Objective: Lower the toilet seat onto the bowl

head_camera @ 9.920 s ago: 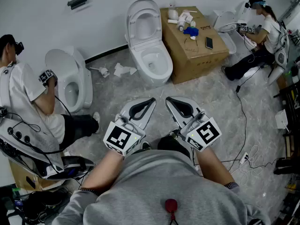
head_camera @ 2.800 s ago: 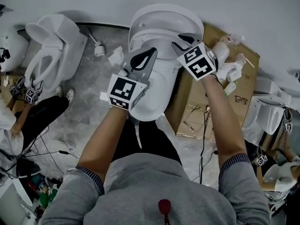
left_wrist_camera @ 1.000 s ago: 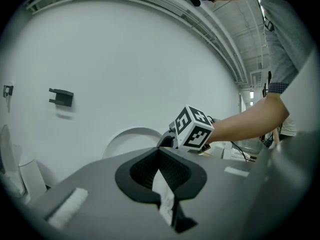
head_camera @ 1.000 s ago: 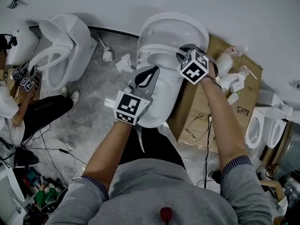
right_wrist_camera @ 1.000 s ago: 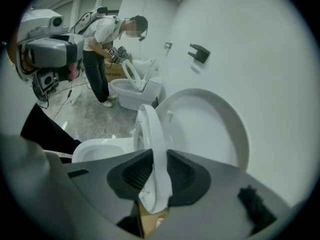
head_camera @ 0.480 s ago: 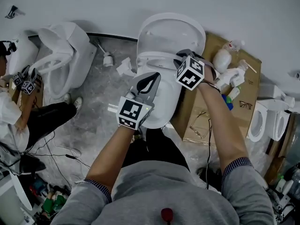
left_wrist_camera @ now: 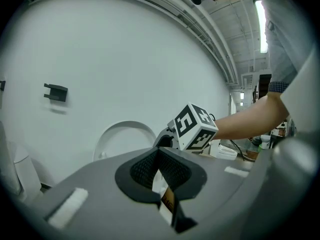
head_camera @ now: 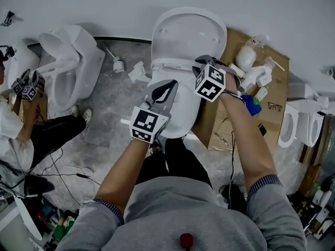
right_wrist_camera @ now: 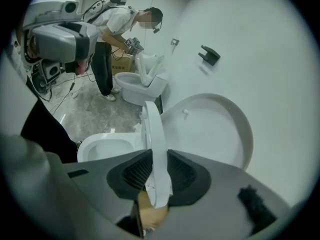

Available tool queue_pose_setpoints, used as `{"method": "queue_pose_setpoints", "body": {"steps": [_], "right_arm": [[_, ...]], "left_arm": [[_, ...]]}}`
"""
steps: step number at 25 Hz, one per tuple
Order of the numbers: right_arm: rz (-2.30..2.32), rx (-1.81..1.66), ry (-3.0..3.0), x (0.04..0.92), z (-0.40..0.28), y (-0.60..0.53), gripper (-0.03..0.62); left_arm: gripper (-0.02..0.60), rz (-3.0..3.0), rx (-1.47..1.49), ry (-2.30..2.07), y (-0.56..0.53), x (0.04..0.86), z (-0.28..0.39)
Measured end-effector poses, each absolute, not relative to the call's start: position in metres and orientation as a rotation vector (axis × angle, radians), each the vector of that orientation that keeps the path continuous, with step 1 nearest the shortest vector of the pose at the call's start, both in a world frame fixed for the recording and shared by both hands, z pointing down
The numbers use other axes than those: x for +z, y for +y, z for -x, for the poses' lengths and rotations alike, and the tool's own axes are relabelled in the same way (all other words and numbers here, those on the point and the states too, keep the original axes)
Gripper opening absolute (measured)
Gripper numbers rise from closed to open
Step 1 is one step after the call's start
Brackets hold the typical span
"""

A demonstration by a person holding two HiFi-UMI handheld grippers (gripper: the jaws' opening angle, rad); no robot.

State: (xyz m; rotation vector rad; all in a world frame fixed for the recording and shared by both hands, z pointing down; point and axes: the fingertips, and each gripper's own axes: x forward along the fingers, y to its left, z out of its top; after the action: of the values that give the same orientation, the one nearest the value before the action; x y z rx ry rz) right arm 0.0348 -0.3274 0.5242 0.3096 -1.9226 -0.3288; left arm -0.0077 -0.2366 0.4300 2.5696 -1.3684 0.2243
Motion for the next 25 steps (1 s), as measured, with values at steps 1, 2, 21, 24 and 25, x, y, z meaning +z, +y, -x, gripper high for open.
{"method": "queue_pose_setpoints", "body": {"steps": [1, 2, 21, 24, 25], "right_arm": [[-0.310, -0.328, -1.918, 0.525, -0.035, -0.324, 0.098], [-0.310, -0.327, -1.913, 0.526, -0.036, -0.321, 0.098], [-0.330, -0.282, -1.874, 0.538, -0.037, -0.268, 0.156], [-0.335, -0.275, -1.874, 0.540, -0.036, -0.256, 0.158], [-0.338, -0.270, -1.874, 0.541, -0.037, -0.252, 0.158]], "left_arm": [[0.008, -2.573, 0.226, -1.363, -0.234, 0.430, 0.008], [0.008, -2.577, 0.229, -1.358, -0.231, 0.431, 0.008], [0.008, -2.614, 0.228, -1.286, -0.197, 0.433, 0.024], [0.008, -2.609, 0.232, -1.269, -0.187, 0.435, 0.024], [0.008, -2.611, 0.237, -1.260, -0.183, 0.436, 0.024]]}}
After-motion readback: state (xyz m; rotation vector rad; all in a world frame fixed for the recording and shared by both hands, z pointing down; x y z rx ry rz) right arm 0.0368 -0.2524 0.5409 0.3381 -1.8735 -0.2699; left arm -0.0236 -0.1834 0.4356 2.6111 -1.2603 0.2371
